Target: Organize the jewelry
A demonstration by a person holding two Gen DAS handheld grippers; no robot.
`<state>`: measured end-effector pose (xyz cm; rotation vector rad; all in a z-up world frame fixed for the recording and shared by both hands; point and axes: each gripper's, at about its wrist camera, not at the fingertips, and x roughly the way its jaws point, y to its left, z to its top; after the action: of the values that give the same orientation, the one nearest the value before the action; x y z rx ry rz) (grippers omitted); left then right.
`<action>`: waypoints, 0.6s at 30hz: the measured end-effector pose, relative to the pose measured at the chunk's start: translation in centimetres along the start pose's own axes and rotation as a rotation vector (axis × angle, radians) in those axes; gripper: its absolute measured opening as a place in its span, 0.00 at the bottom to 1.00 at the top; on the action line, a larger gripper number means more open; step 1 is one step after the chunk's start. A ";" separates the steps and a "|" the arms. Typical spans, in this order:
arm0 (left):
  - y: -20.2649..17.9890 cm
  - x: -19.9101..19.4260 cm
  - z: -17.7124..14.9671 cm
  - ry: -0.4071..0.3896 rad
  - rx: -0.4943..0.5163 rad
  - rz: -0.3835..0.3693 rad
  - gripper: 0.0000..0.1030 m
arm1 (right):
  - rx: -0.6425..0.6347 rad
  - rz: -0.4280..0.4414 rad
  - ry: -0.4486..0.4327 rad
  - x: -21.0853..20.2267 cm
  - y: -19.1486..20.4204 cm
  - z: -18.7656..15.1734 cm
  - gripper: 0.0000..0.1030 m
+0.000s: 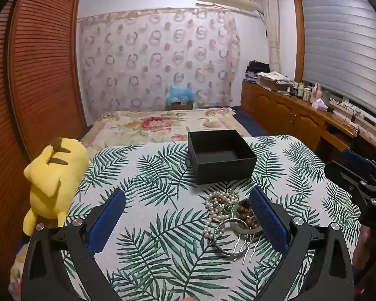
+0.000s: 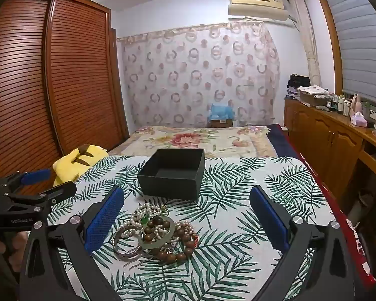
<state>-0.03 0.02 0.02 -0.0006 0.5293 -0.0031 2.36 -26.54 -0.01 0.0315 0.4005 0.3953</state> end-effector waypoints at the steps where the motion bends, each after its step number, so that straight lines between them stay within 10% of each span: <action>1: 0.0 0.0 0.0 0.001 0.000 0.001 0.93 | -0.002 0.001 0.000 0.0 0.0 0.0 0.98; 18: 0.0 0.0 0.0 -0.005 0.002 0.000 0.93 | -0.004 0.000 0.010 -0.1 0.1 0.0 0.98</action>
<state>-0.08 0.01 0.03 0.0009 0.5242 -0.0032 2.22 -26.54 0.03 0.0260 0.4096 0.3962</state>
